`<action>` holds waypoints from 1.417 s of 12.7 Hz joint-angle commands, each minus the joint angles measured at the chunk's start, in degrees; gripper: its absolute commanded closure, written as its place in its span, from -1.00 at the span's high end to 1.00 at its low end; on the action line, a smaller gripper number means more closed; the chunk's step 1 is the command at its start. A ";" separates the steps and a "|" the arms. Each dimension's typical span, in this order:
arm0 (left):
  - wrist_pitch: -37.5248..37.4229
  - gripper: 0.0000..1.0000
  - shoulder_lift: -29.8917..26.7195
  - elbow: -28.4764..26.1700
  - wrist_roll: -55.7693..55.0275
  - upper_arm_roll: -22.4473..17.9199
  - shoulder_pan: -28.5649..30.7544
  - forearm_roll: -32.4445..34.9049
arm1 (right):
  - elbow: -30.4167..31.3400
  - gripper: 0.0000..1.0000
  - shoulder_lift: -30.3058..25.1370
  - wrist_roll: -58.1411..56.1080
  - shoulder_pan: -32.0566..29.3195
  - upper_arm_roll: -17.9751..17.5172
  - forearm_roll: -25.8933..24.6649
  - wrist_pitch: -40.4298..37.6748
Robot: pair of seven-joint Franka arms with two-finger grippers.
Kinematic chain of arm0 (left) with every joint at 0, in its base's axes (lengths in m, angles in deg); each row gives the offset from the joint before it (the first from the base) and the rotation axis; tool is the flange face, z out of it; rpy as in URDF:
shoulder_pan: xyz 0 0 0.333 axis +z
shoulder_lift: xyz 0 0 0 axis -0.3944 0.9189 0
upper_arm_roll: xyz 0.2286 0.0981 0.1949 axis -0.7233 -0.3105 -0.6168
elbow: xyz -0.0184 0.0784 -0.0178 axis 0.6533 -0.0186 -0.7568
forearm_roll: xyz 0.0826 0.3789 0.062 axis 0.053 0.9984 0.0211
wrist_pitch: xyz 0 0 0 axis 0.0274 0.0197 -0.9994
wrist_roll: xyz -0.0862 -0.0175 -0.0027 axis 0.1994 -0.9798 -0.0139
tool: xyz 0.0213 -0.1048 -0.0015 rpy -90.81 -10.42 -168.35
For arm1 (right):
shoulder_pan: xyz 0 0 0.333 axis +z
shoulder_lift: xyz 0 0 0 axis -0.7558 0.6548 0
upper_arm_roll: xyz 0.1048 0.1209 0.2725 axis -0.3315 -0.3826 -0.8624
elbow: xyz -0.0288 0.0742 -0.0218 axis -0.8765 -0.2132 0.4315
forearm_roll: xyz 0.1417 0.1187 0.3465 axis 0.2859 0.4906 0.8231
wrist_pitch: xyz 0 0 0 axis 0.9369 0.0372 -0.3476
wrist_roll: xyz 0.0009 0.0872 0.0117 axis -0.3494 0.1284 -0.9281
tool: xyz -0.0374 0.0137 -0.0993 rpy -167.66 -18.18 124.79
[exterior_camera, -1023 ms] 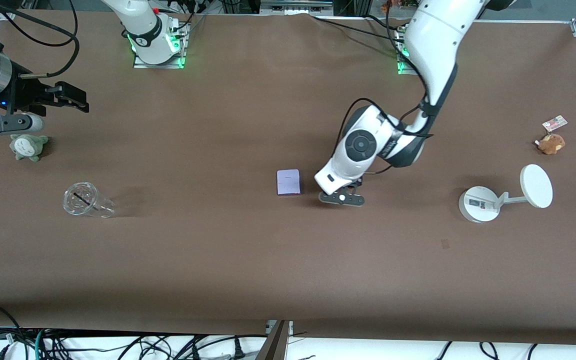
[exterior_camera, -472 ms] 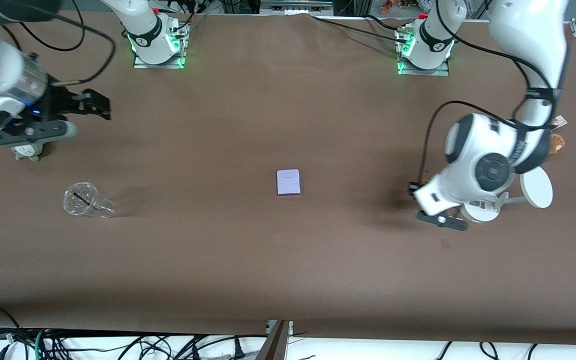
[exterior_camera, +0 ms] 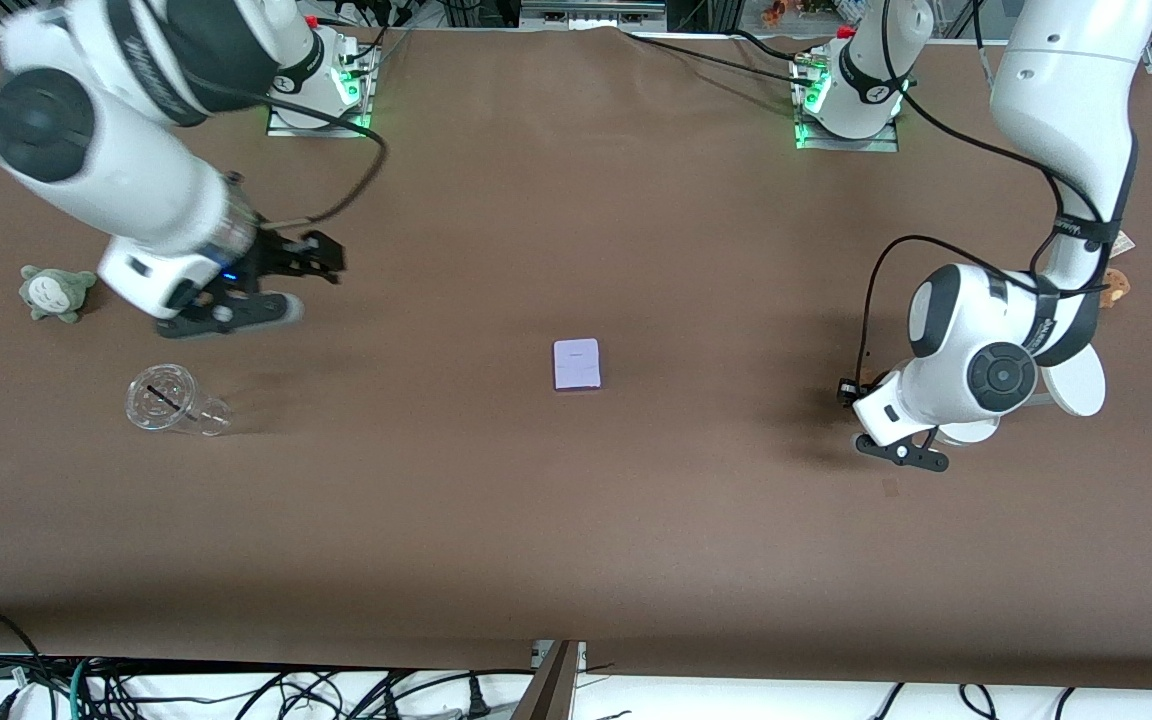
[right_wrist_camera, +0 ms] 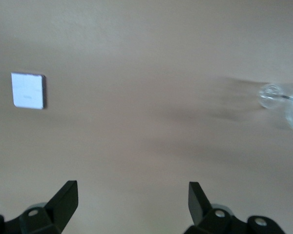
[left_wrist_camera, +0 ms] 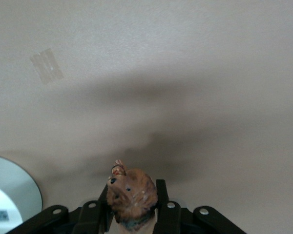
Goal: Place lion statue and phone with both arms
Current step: 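Carry the lion beside the white lamp while the right gripper reaches the phone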
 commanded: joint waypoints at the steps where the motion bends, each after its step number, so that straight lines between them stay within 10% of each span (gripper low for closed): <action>1: 3.31 -0.63 -0.31 -2.23 0.26 0.50 1.62 3.07 | -0.25 1.00 3.95 5.13 3.37 0.34 0.77 5.44; 3: 3.32 -0.35 -0.13 -2.32 0.17 0.50 1.62 3.07 | -0.25 1.00 7.47 7.94 5.57 0.34 0.77 10.28; 4: 3.40 0.76 0.39 -2.24 -0.35 0.50 1.62 3.07 | -0.26 1.00 9.14 10.39 6.71 0.34 0.86 12.91; 5: 3.32 1.00 0.40 -2.15 -0.62 0.50 1.62 3.07 | -0.26 1.00 10.81 12.94 7.77 0.34 0.86 15.20; 18: -27.79 1.00 -21.99 12.80 -0.62 0.50 1.79 2.02 | -0.61 1.00 30.24 23.69 19.90 0.69 -0.98 41.32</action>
